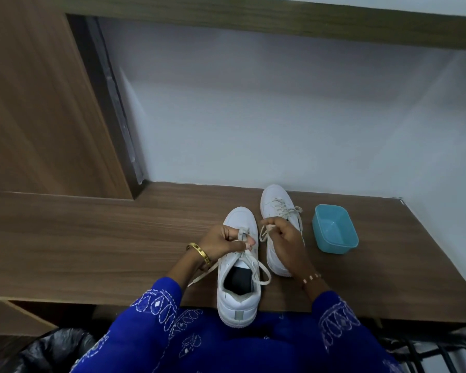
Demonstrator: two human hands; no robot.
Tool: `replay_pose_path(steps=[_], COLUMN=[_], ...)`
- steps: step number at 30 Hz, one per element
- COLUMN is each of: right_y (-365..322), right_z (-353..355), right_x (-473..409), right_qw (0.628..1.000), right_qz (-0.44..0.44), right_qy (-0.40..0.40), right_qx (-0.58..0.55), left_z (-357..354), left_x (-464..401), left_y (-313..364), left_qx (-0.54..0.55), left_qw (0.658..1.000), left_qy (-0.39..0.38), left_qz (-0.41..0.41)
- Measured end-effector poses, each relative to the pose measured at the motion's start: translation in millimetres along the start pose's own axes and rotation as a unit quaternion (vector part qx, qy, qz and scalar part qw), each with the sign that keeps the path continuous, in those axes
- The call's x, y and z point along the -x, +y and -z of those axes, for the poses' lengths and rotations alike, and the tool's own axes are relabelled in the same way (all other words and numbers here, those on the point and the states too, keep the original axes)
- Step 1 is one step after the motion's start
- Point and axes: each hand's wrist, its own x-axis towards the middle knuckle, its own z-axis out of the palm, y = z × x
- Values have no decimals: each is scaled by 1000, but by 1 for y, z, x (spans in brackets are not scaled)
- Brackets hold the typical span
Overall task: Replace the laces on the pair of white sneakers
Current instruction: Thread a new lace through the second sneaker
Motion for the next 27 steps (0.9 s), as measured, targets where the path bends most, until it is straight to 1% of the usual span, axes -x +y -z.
replay_pose_path(steps=[3,5,6,8,11,16,20,23,27], right_y=[-7,-7,-6,0,7,11,4,3,4], right_z=[-2,-7,-10,-15,-18,-21,-19,-18,-19], right_x=[-8,-8,-8,-7,-5,-5,-6,-8,-10], right_qw=[989,980,977,977,984,985,975,968,961], right_qz=[-44,-62,-73,-86,-87,-104,-129,-147,-157], right_qy=[-132,-185,-198,-193,-150,-131,-162,-181,-200], right_qx=[-47,-36,-32,-34,-41,-36,-73,-97,-108], left_z=[-1,0,2,4,3,-6,-12,-15,-17], left_x=[1,2,2,1,1,-4,-3,-1,0], left_y=[3,4,4,2,0,-7,-14,-18,-19], left_qx=[-22,-37,-53,-91,-157,-278,-353,-376,-360], left_qw=[1000,999,998,994,982,934,896,876,877], left_qy=[-3,6,14,27,56,121,156,183,200], left_qz=[-8,-19,-29,-50,-85,-189,-220,-242,-247])
